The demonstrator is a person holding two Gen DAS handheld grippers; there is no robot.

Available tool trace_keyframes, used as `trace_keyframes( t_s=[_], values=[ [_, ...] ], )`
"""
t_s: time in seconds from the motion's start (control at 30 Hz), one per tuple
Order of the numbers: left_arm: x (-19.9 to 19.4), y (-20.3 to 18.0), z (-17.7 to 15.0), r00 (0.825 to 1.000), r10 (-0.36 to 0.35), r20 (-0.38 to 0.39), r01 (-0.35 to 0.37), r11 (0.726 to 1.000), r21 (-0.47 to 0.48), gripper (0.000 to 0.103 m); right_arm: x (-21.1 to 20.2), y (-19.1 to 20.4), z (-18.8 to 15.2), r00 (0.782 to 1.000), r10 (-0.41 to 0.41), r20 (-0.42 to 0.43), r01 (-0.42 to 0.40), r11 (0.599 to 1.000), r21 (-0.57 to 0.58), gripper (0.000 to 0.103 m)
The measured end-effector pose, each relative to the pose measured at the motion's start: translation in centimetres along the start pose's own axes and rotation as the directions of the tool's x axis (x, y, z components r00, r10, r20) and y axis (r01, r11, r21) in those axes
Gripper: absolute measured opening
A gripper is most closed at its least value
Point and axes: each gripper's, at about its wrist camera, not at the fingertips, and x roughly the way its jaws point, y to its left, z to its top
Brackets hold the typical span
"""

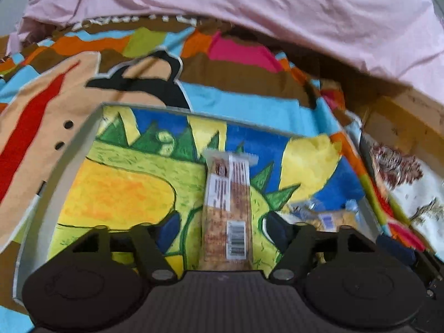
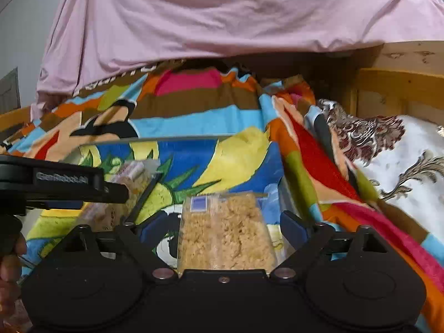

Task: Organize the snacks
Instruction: 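Open both grippers and lift them away from the tray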

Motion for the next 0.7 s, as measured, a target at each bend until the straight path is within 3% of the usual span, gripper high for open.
trace_keyframes(
  t_s=[0.27,0.53,0.7],
  values=[
    [-5.7,0.8,1.4,0.994,0.018,0.109,-0.016,1.000,-0.014,0.097,-5.4,-0.7,2.6,0.995,-0.018,0.100,0.013,0.999,0.053,0.101],
    [-13.1,2.0,2.1,0.978,0.050,0.202,-0.041,0.998,-0.051,0.102,-13.2,0.0,4.3,0.981,-0.014,0.195,-0.002,0.997,0.077,0.102],
    [-18.7,2.6,0.5,0.959,0.082,0.273,-0.060,0.994,-0.086,0.102,-18.4,1.3,4.3,0.968,-0.002,0.252,-0.017,0.997,0.070,0.102]
  ],
)
